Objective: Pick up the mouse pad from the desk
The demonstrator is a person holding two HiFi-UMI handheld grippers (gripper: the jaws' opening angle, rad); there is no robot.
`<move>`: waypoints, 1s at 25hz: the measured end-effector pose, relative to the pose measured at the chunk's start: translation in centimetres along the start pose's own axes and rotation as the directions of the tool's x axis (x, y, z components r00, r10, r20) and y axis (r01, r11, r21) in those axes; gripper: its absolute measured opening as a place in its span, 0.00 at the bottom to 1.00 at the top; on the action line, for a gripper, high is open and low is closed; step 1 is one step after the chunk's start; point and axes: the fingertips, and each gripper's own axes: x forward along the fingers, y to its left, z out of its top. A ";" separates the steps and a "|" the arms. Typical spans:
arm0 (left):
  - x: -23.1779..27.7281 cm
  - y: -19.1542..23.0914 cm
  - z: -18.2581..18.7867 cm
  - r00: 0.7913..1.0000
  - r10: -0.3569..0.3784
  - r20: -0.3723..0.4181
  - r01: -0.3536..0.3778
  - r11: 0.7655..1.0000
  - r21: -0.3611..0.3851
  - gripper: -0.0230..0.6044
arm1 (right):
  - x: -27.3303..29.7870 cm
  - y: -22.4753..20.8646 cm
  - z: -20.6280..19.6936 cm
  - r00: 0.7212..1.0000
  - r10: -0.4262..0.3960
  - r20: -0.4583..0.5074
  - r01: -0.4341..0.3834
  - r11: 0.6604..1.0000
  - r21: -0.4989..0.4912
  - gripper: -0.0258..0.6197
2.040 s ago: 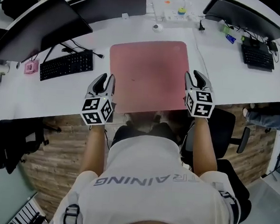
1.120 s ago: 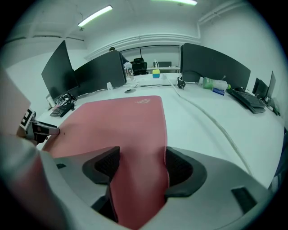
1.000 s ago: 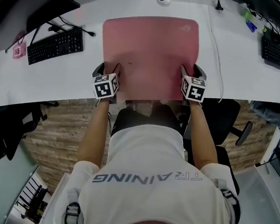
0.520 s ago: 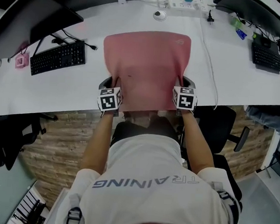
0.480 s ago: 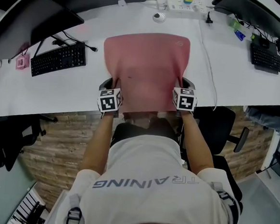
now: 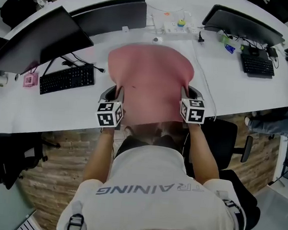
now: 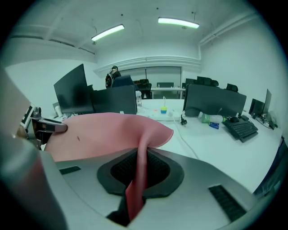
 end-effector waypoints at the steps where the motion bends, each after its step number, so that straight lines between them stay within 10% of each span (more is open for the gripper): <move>1: -0.8 -0.3 1.5 0.999 -0.009 0.032 0.008 1.000 0.013 0.19 | -1.0 -0.1 1.2 0.999 -0.008 0.033 0.008 1.000 0.002 0.13; 7: -6.4 -2.0 10.3 0.970 -0.054 0.237 0.036 0.996 0.080 0.19 | -7.2 0.6 9.5 0.969 -0.051 0.243 0.057 0.998 -0.017 0.13; 15: -15.1 -4.5 19.5 0.872 -0.102 0.478 0.026 0.986 0.164 0.19 | -16.8 2.1 19.2 0.857 -0.076 0.510 0.138 0.987 -0.084 0.13; 25: -19.0 -5.9 22.7 0.805 -0.139 0.576 0.026 0.980 0.200 0.19 | -22.2 3.2 22.9 0.772 -0.093 0.629 0.209 0.971 -0.113 0.13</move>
